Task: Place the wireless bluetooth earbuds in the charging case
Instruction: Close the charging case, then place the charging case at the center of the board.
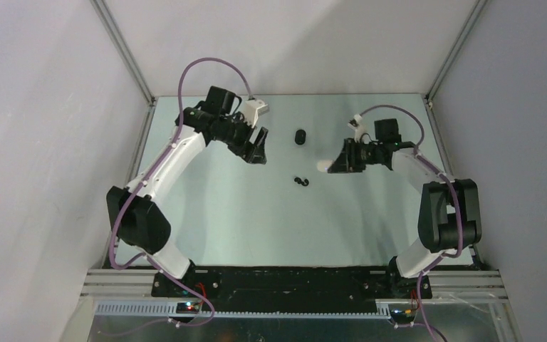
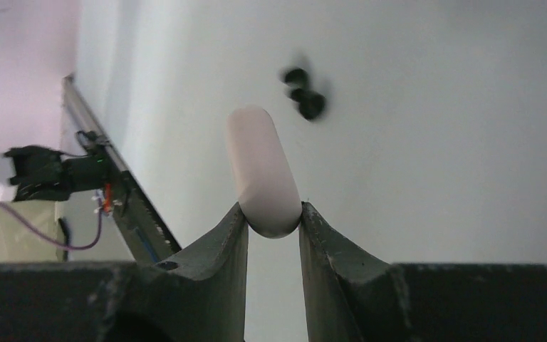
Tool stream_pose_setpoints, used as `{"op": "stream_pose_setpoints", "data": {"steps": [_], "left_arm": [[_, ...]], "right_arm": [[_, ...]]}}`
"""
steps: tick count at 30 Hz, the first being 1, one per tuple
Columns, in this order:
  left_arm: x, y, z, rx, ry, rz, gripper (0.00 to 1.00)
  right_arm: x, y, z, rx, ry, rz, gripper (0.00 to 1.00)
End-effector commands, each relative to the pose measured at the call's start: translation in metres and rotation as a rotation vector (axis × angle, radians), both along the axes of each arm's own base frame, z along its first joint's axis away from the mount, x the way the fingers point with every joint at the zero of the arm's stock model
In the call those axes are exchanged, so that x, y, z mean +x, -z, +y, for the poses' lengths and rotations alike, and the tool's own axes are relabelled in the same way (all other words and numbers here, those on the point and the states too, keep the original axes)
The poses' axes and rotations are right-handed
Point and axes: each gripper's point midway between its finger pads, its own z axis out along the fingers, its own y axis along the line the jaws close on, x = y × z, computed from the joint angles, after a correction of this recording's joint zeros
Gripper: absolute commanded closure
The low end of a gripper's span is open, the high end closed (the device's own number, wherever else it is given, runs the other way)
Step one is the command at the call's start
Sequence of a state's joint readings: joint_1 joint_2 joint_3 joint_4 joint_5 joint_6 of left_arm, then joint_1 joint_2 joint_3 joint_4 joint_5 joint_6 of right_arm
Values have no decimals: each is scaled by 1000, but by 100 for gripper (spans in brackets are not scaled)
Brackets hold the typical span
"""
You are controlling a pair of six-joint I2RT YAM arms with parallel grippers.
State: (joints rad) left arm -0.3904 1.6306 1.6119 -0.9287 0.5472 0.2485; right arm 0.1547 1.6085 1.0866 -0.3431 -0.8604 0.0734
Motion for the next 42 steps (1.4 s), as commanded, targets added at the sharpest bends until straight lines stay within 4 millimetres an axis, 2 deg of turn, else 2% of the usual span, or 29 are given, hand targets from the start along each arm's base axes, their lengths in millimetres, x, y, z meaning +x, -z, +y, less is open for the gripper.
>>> {"op": "stream_pose_setpoints", "data": {"steps": [1, 6, 10, 14, 16, 18, 20, 22, 26, 27, 30, 31, 34, 36, 37, 38, 39, 40, 41, 42], "left_arm": [[8, 14, 32, 125, -240, -10, 16], [-15, 12, 29, 68, -235, 36, 14], [-29, 15, 28, 47, -215, 61, 14], [-32, 15, 30, 50, -206, 53, 15], [-32, 15, 29, 49, -204, 51, 15], [-32, 15, 29, 51, -205, 52, 15], [-31, 16, 29, 53, -207, 54, 15], [-30, 15, 28, 49, -208, 55, 15], [-26, 19, 31, 75, -224, 47, 11], [-24, 20, 34, 89, -235, 40, 9], [-8, 27, 43, 144, -298, 7, 6], [-1, 27, 43, 145, -312, -1, 6], [38, 17, 37, 131, -429, -74, 7], [70, 10, 28, 136, -513, -128, 10], [94, 3, 24, 140, -563, -161, 12], [106, 2, 17, 123, -601, -165, 13], [129, -1, 8, 120, -634, -188, 13], [139, -5, -3, 98, -644, -201, 13], [157, -4, -14, 86, -652, -218, 13], [167, 1, -28, 66, -649, -227, 15]], "right_arm": [[-7, 45, -50, -143, 114, 105, 87], [-1, 83, -100, -206, 257, 182, 86], [3, 104, -120, -261, 299, 206, 85], [4, 120, -130, -301, 317, 229, 83], [7, 121, -131, -301, 316, 227, 80], [13, 124, -135, -320, 346, 236, 72], [18, 125, -145, -360, 398, 246, 54], [19, 118, -152, -368, 430, 258, 46], [20, 88, -164, -361, 505, 257, 37], [23, 74, -167, -355, 527, 228, 37], [28, 38, -168, -344, 547, 137, 37], [29, 32, -165, -340, 542, 119, 37], [29, 8, -151, -310, 524, 53, 37], [25, -7, -137, -294, 495, 13, 37], [22, -11, -129, -291, 474, 3, 37], [19, -21, -122, -284, 458, -25, 37], [14, -23, -121, -286, 453, -22, 37], [12, -31, -119, -283, 454, -35, 36], [8, -31, -121, -296, 468, -23, 35], [6, -35, -122, -295, 481, -28, 34]]}}
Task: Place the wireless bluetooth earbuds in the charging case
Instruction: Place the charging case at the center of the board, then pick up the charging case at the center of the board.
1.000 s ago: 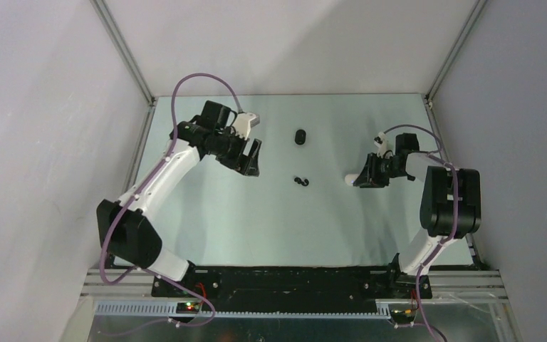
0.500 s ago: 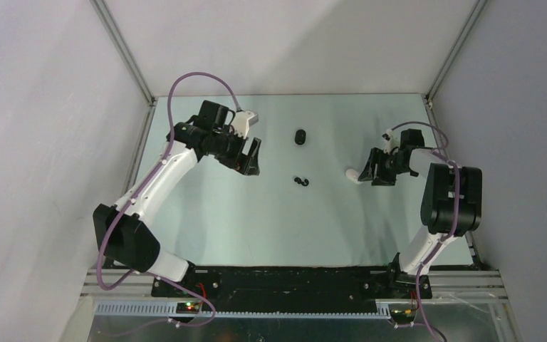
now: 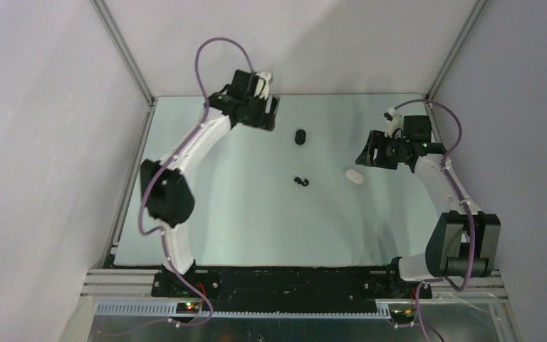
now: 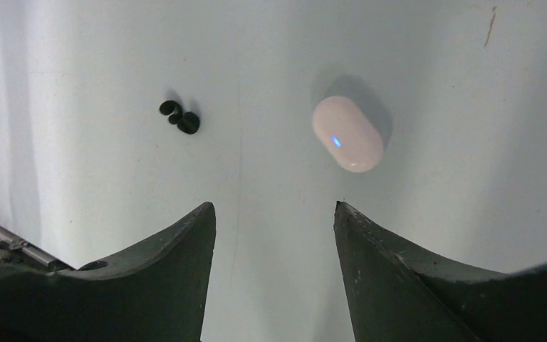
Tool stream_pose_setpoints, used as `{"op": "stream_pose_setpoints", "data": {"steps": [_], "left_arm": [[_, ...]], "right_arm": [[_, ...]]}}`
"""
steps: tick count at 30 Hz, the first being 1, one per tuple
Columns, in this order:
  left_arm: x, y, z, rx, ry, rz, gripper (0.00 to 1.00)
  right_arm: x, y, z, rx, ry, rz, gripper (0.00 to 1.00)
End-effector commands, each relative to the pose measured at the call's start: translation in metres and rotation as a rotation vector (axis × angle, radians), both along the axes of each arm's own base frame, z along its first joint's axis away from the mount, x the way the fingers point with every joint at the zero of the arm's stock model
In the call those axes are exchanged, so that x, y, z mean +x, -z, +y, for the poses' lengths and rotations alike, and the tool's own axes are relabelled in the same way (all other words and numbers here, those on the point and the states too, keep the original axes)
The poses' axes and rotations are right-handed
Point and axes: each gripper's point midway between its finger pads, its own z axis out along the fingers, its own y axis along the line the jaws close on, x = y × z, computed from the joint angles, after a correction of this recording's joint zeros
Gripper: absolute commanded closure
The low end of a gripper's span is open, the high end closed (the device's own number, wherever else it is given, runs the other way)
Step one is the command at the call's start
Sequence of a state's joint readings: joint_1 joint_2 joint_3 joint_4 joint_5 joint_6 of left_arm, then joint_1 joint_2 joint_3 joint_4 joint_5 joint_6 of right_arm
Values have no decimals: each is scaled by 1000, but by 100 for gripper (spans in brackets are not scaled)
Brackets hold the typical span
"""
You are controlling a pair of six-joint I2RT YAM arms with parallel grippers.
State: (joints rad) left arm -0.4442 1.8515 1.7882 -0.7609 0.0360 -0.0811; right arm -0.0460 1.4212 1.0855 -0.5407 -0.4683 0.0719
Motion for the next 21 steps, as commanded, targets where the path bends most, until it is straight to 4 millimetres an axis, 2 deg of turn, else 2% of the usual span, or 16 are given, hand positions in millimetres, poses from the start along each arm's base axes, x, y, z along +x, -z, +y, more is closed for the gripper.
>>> {"op": "stream_pose_setpoints", "data": {"steps": [1, 5, 8, 13, 17, 21], "left_arm": [[73, -21, -44, -82, -124, -175, 15], [105, -8, -83, -135, -118, -221, 22], [112, 15, -104, -128, -104, -224, 26], [128, 17, -114, -125, -184, -292, 25], [128, 34, -123, -137, -205, -268, 25], [123, 60, -131, -159, -205, -205, 26]], "right_arm": [[-9, -26, -1, -4, 35, -27, 34], [-8, -33, -10, -2, 78, -57, 35], [-5, -35, -16, 16, 111, -60, 37], [-5, -33, -13, 66, 122, -53, 39], [-7, -32, -11, 88, 134, -50, 39], [-8, -31, -15, 99, 156, -46, 40]]}}
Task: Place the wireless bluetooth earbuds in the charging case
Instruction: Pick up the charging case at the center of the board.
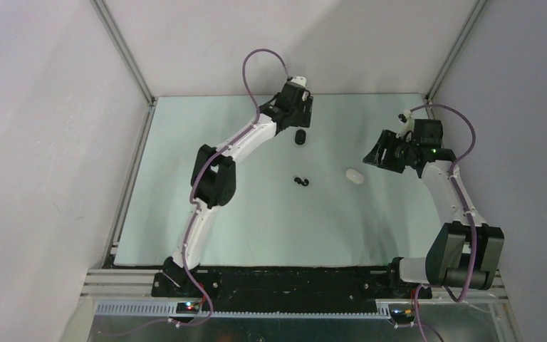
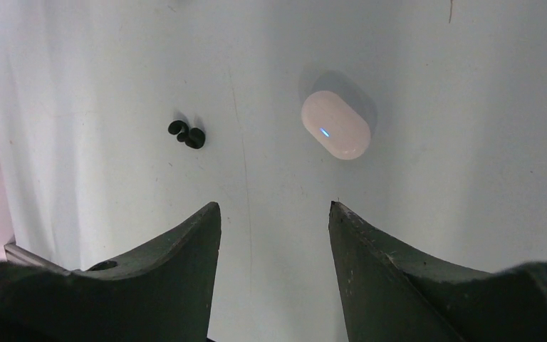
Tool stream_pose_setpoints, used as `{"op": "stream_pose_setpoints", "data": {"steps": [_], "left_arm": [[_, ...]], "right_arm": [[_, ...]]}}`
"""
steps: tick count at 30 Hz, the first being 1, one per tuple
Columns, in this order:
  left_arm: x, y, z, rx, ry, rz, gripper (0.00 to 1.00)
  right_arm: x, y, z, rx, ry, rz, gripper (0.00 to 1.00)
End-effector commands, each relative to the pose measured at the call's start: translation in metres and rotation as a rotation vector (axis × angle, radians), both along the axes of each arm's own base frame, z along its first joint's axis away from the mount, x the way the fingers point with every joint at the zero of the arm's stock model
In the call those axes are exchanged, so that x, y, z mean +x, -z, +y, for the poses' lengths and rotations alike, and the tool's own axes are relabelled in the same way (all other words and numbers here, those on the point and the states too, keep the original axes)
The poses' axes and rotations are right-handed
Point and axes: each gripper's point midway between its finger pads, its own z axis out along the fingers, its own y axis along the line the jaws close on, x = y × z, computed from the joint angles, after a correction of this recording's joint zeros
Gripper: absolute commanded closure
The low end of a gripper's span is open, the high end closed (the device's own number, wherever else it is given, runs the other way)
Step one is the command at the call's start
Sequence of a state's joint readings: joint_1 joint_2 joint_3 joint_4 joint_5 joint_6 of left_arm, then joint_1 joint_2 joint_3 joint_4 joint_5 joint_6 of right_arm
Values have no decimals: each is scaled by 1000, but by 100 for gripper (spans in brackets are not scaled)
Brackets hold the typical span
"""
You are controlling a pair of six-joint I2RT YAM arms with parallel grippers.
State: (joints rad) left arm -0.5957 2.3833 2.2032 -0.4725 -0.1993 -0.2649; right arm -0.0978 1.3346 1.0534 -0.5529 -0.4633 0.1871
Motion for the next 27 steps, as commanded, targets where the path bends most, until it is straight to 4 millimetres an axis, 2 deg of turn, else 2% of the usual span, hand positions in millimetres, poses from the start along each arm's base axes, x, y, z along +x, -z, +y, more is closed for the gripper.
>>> {"op": "stream_pose_setpoints", "data": {"steps": [1, 10, 15, 18, 23, 27], "left_arm": [[11, -5, -11, -93, -54, -20, 26], [4, 24, -25, -141, -35, 60, 35], [7, 27, -25, -187, -65, 88, 37], [5, 39, -24, -262, -104, 157, 38], [-3, 67, -30, -339, -32, 277, 40], [-5, 79, -28, -351, -54, 312, 45]], "right_arm": [[2, -15, -2, 39, 32, -48, 40], [-3, -13, -14, 91, 100, -17, 41], [-5, -11, -16, 118, 126, -2, 41], [-4, -15, -16, 143, 136, -6, 41], [-7, -18, -21, 141, 152, -11, 41], [-11, -19, -30, 137, 181, -9, 41]]}}
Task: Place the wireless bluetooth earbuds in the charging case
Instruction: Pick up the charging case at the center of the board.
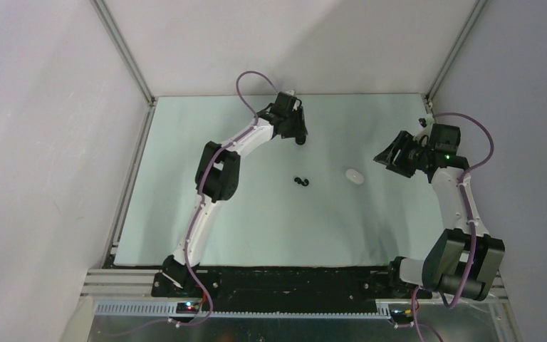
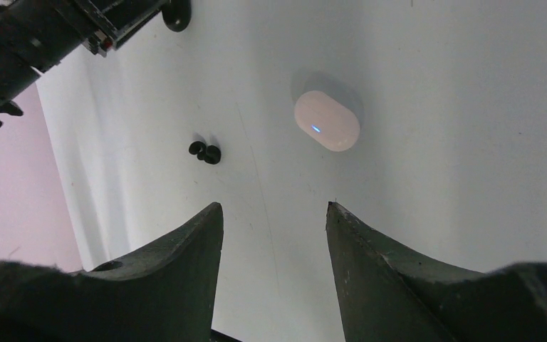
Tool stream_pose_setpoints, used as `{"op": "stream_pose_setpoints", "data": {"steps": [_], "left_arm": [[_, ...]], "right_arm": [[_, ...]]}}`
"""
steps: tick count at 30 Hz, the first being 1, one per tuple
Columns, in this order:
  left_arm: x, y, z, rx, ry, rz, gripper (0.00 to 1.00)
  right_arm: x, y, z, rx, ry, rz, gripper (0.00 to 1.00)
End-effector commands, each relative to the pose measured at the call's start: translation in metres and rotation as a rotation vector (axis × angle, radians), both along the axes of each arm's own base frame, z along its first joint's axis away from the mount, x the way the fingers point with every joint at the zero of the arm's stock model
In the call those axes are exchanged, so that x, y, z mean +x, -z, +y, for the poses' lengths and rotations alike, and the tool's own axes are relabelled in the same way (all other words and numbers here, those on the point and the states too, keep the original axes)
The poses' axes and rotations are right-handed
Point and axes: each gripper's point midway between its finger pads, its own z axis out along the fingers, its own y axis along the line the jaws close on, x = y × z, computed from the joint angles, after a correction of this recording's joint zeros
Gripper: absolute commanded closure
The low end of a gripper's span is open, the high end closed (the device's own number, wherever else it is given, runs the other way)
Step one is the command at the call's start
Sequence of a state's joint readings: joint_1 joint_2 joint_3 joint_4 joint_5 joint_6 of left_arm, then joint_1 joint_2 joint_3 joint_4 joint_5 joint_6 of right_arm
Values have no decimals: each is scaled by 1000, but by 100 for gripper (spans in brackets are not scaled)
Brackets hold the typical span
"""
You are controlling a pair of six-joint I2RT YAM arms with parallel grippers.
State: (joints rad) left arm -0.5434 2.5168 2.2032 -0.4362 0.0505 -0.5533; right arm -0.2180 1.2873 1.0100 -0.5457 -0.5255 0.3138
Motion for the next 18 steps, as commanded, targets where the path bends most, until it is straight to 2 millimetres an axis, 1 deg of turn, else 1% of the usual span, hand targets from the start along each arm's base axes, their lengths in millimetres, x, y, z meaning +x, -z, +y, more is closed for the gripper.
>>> {"op": "stream_pose_setpoints", "data": {"steps": [1, 7, 12, 14, 18], "left_arm": [[1, 5, -5, -67, -20, 40, 47], [1, 5, -3, -39, -54, 33, 50], [-5, 6, -3, -1, -5, 31, 53], [-9, 7, 0, 16, 5, 41, 55], [-16, 11, 10, 45, 12, 67, 64]], "right_arm": [[-5, -13, -8, 7, 34, -34, 41], [-8, -11, -8, 22, 41, -28, 42], [-11, -9, -9, 38, 48, -24, 42], [-12, -7, -11, 48, 60, -16, 42], [-16, -4, -17, 63, 87, -8, 42]]}}
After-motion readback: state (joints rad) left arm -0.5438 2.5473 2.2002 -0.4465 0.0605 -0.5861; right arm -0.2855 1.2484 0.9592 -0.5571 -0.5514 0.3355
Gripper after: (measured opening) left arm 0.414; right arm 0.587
